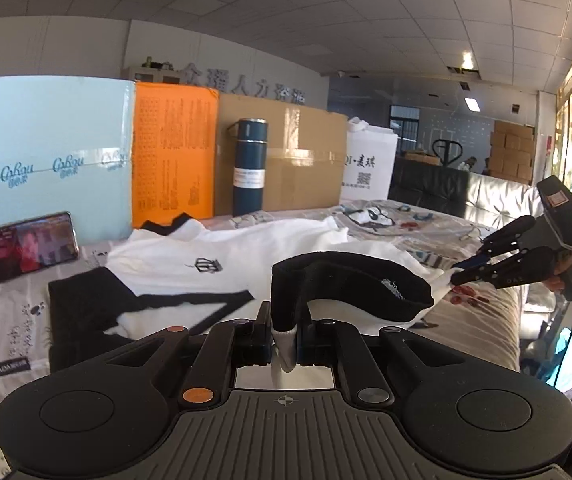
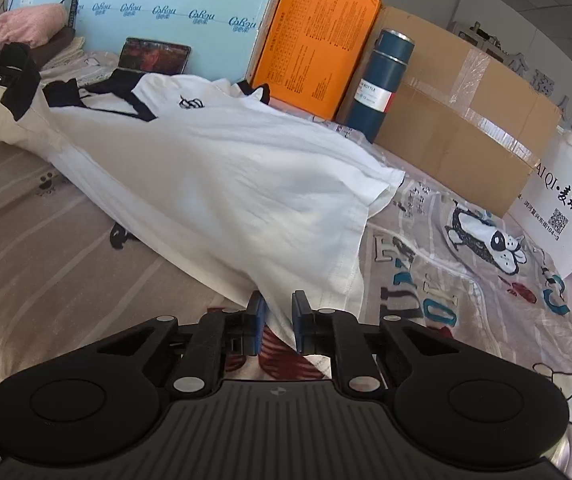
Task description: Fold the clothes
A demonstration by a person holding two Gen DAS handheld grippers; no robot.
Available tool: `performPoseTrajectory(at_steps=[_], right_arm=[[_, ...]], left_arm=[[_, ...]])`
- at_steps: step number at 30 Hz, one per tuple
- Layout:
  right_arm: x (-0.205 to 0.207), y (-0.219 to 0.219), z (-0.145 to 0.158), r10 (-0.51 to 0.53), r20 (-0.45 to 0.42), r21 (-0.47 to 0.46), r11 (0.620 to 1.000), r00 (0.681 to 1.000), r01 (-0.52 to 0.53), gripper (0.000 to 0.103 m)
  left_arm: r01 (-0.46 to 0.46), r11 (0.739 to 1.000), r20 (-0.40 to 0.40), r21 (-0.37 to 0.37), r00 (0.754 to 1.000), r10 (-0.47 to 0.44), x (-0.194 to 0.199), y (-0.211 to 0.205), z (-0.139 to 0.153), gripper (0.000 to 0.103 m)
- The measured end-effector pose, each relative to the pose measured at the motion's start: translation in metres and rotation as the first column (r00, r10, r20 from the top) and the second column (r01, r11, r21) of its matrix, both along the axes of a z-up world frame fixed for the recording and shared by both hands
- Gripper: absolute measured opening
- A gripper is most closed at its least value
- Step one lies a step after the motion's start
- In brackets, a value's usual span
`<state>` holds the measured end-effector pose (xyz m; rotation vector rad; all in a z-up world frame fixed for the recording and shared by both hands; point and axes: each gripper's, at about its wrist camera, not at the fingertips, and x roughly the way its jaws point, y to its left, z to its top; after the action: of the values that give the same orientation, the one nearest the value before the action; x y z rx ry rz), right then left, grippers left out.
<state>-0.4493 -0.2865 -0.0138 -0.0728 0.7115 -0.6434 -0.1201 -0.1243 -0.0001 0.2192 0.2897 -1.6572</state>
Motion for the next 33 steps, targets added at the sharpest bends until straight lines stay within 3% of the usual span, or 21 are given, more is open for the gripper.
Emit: performPoseTrajectory(at_steps=[6, 10, 13, 15, 16, 18, 23, 26, 28, 30, 32, 33], right_arm=[[0.024, -0.040, 0.022, 0.055, 0.033, -0.044, 0.998, 0.998, -0.054, 0.007], [0.046, -0.071, 0.019, 0.070, 0.017, -0.013, 0.997, 0.997, -0.070, 0.007], [0.058, -0.091, 0.008, 0.061, -0.005, 0.024, 0.998, 0.998, -0.061, 0.008], [0.061, -0.100, 0.001, 0.033, -0.011, 0.041, 0.999, 0.999, -0.033, 0.017], [0.060, -0.104, -0.002, 0.014, -0.003, 0.052, 0.999, 1.000, -0.014, 0.025], [0.055, -0.112, -0.006, -0.033, 0.014, 0.071, 0.997, 0.999, 0.032, 0.034], [0.030, -0.127, -0.013, -0.169, 0.059, 0.113, 0.980, 0.984, 0.162, 0.052], [0.013, -0.128, -0.009, -0.285, 0.122, 0.119, 0.955, 0.951, 0.271, 0.055], [0.002, -0.117, -0.003, -0.365, 0.194, 0.104, 0.931, 0.911, 0.351, 0.057], [-0.007, -0.096, 0.005, -0.416, 0.303, 0.126, 0.909, 0.857, 0.396, 0.068], [-0.017, -0.075, 0.012, -0.446, 0.416, 0.169, 0.894, 0.792, 0.415, 0.080], [-0.021, -0.066, 0.014, -0.459, 0.454, 0.204, 0.888, 0.764, 0.413, 0.080]], left_arm=[[-0.017, 1.000, 0.080, 0.003, 0.997, 0.016, 0.025, -0.040, 0.013, 0.009], [-0.013, 0.995, 0.110, 0.095, 0.994, 0.002, 0.041, -0.072, 0.002, 0.010], [-0.035, 0.985, 0.119, 0.170, 0.993, 0.015, 0.053, -0.088, -0.011, 0.016], [-0.089, 0.979, 0.112, 0.181, 0.991, 0.070, 0.064, -0.094, -0.016, 0.026], [-0.120, 0.976, 0.107, 0.183, 0.989, 0.101, 0.070, -0.096, -0.017, 0.036], [-0.161, 0.970, 0.113, 0.182, 0.983, 0.141, 0.077, -0.096, -0.019, 0.039], [-0.275, 0.935, 0.233, 0.222, 0.946, 0.223, 0.087, -0.099, -0.029, 0.041], [-0.333, 0.929, 0.224, 0.160, 0.929, 0.295, 0.092, -0.080, -0.018, 0.041], [-0.272, 0.955, 0.150, 0.117, 0.955, 0.254, 0.086, -0.053, -0.008, 0.042], [-0.203, 0.977, 0.074, 0.070, 0.977, 0.198, 0.078, -0.025, 0.001, 0.044], [-0.148, 0.987, 0.011, 0.068, 0.989, 0.147, 0.065, -0.003, 0.003, 0.044], [-0.126, 0.988, -0.006, 0.086, 0.992, 0.127, 0.057, 0.003, 0.000, 0.043]])
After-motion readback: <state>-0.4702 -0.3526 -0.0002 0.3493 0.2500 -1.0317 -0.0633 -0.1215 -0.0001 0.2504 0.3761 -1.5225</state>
